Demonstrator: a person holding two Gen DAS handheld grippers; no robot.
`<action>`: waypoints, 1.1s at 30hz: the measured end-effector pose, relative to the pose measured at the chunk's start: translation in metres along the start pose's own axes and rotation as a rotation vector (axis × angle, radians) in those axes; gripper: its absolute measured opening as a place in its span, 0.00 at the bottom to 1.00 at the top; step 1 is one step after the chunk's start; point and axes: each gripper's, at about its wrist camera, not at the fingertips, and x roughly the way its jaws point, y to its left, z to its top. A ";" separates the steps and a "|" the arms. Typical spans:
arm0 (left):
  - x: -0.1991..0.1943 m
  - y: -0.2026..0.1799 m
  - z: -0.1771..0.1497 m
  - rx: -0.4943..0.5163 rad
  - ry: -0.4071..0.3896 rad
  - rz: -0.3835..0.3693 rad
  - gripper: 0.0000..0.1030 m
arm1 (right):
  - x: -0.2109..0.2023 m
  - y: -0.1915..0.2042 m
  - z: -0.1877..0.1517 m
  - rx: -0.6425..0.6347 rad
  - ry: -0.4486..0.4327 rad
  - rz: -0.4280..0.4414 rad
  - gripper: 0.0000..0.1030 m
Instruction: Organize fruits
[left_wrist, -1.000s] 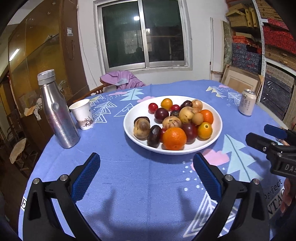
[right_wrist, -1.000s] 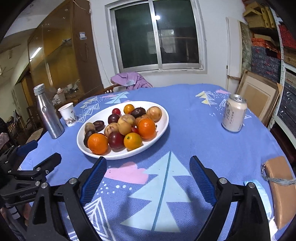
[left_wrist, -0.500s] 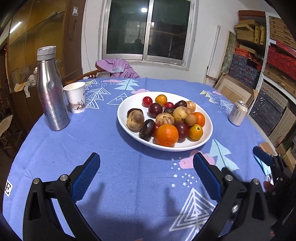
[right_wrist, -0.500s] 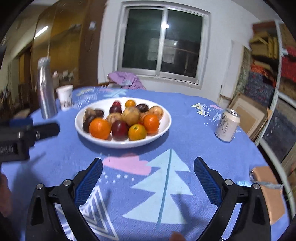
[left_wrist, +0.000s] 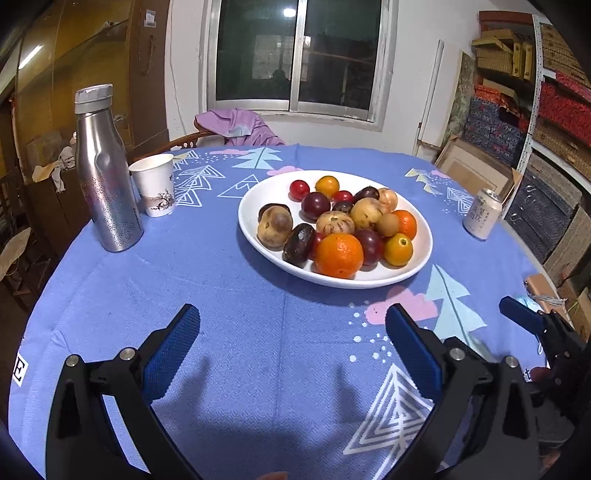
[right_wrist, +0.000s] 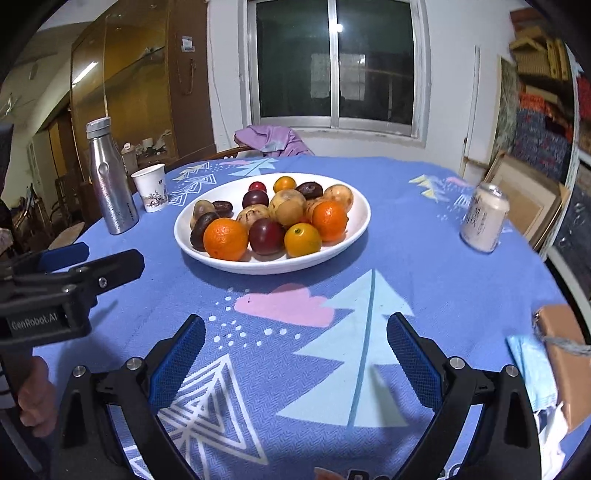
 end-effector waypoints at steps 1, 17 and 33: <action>0.000 -0.001 -0.001 0.005 0.000 0.010 0.96 | 0.003 -0.002 -0.001 0.014 0.025 0.004 0.97; 0.012 -0.004 -0.021 0.005 0.065 0.118 0.96 | 0.012 -0.012 0.000 0.052 0.127 -0.096 0.97; 0.000 -0.010 -0.019 0.013 0.024 0.074 0.96 | -0.004 -0.014 0.007 0.071 0.051 -0.023 0.97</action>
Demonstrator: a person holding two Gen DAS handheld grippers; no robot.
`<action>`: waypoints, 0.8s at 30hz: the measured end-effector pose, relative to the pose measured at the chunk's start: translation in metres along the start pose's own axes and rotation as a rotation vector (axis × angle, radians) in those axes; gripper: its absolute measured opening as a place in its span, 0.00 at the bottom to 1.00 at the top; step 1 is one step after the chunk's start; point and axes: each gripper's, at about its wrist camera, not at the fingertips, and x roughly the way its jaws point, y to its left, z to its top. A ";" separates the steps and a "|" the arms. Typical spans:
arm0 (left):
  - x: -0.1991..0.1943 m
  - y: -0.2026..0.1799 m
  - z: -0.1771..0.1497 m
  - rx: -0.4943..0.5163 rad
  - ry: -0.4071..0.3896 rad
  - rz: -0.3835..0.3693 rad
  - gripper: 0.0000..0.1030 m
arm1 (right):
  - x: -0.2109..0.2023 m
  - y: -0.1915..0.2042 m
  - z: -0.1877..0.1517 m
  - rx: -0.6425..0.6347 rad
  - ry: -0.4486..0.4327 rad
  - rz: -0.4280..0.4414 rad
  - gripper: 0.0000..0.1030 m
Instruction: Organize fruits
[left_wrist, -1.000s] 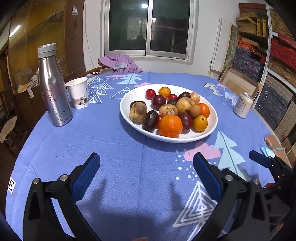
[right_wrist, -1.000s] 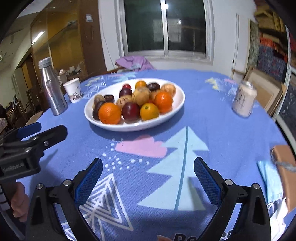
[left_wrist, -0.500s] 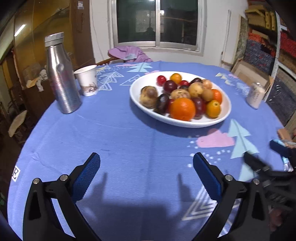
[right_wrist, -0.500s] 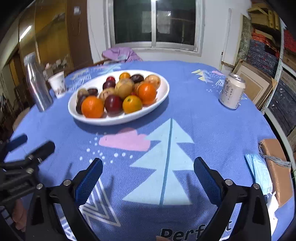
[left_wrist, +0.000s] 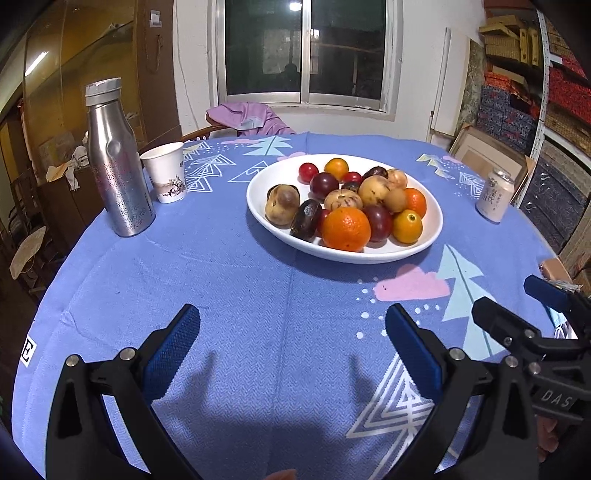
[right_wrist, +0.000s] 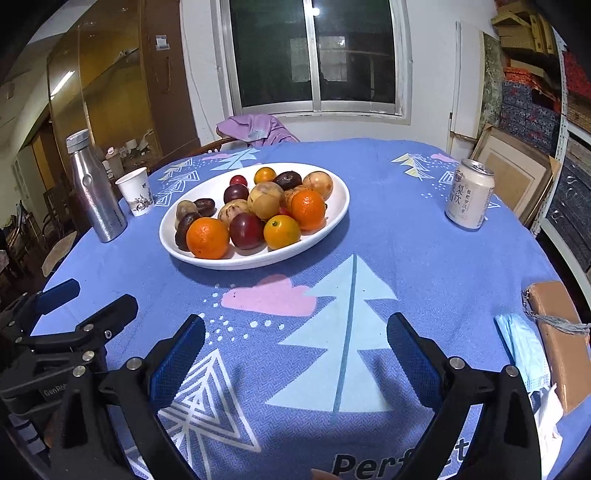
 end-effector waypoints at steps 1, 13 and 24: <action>0.000 -0.001 0.000 0.003 -0.001 -0.001 0.96 | -0.001 0.001 0.000 -0.002 -0.001 0.002 0.97; -0.004 -0.004 -0.001 0.023 -0.023 0.023 0.96 | -0.002 0.000 0.000 0.006 -0.007 0.009 0.97; -0.005 -0.004 0.000 0.028 -0.028 0.024 0.96 | -0.002 -0.001 -0.001 0.008 -0.007 0.011 0.97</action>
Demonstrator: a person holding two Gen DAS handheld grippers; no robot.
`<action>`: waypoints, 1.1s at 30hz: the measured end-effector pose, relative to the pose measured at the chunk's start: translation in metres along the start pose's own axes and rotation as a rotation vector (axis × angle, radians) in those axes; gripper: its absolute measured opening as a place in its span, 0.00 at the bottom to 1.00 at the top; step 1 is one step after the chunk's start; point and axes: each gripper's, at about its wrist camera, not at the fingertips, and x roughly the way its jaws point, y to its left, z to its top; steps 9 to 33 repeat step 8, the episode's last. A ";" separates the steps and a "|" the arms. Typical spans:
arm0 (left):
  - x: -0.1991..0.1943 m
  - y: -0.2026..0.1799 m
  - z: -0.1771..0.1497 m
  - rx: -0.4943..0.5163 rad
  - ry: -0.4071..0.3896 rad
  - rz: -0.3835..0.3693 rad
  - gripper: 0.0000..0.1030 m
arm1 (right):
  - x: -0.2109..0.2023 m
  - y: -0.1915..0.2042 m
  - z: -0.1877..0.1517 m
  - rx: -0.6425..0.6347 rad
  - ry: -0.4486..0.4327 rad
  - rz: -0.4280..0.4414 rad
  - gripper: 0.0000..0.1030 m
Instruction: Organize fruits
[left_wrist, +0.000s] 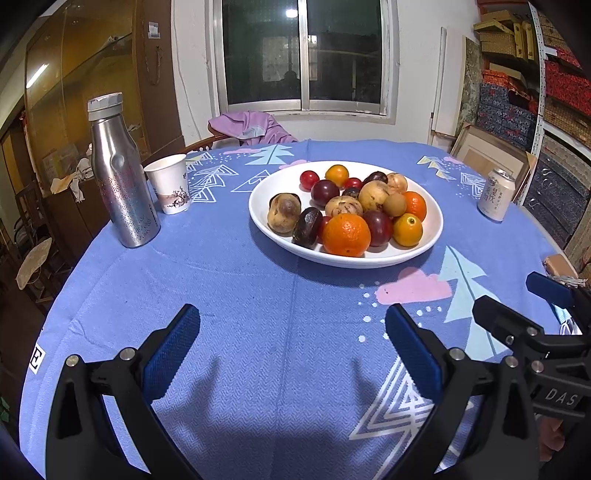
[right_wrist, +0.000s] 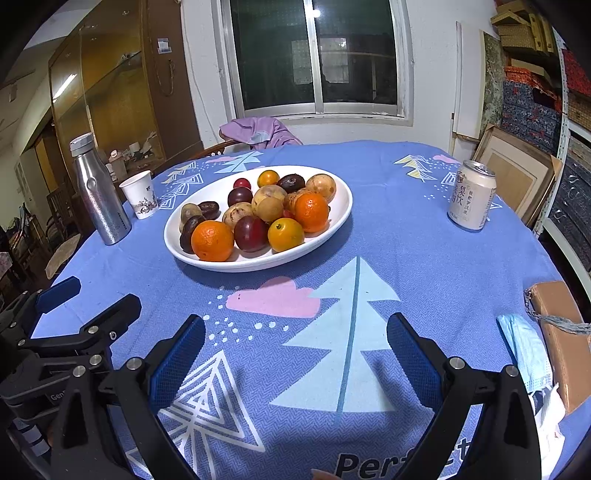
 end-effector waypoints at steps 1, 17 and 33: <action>0.000 0.000 0.000 -0.001 0.004 -0.003 0.96 | 0.000 0.000 0.000 0.000 0.000 0.000 0.97; 0.001 0.000 0.000 -0.002 0.005 -0.002 0.96 | 0.000 0.000 0.000 -0.001 0.001 0.000 0.97; 0.001 0.000 0.000 -0.002 0.005 -0.002 0.96 | 0.000 0.000 0.000 -0.001 0.001 0.000 0.97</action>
